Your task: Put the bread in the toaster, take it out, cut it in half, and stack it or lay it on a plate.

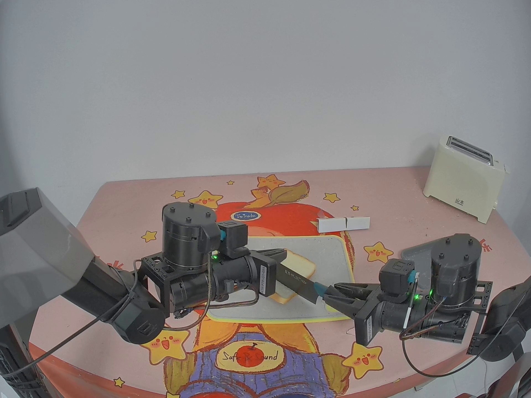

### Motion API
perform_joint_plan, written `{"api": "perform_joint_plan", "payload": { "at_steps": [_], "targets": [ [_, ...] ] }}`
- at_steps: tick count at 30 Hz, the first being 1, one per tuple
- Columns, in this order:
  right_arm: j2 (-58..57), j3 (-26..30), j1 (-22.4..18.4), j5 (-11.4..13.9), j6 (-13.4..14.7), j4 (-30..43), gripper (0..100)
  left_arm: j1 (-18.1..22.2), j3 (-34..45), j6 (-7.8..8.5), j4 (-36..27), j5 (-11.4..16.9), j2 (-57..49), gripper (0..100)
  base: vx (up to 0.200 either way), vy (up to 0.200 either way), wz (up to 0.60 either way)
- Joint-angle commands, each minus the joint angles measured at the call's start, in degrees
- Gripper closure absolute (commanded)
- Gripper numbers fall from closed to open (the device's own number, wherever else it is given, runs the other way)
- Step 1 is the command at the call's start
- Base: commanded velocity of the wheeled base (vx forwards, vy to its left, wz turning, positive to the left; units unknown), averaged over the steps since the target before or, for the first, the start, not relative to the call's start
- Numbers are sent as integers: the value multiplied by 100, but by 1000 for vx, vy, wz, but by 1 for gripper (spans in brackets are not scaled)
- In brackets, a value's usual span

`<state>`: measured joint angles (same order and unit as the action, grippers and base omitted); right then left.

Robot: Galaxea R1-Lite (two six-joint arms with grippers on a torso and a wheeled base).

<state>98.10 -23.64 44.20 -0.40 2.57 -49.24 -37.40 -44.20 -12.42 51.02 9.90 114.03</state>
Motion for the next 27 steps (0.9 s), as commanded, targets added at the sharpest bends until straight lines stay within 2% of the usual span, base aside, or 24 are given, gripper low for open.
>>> {"api": "perform_joint_plan", "payload": {
  "at_steps": [1, 15, 27],
  "targets": [
    [25, 17, -17, -4, -2, 11, 100, 5, -27, 3, 5, 3, 5, 100, 0, 0, 0],
    [43, 43, -26, -13, -2, 28, 100, 14, -273, -6, 5, -6, -179, 100, 0, 0, 0],
    [43, 43, -17, -13, -2, 11, 100, 251, -176, -15, -4, -6, -302, 100, 0, 0, 0]
  ]
}}
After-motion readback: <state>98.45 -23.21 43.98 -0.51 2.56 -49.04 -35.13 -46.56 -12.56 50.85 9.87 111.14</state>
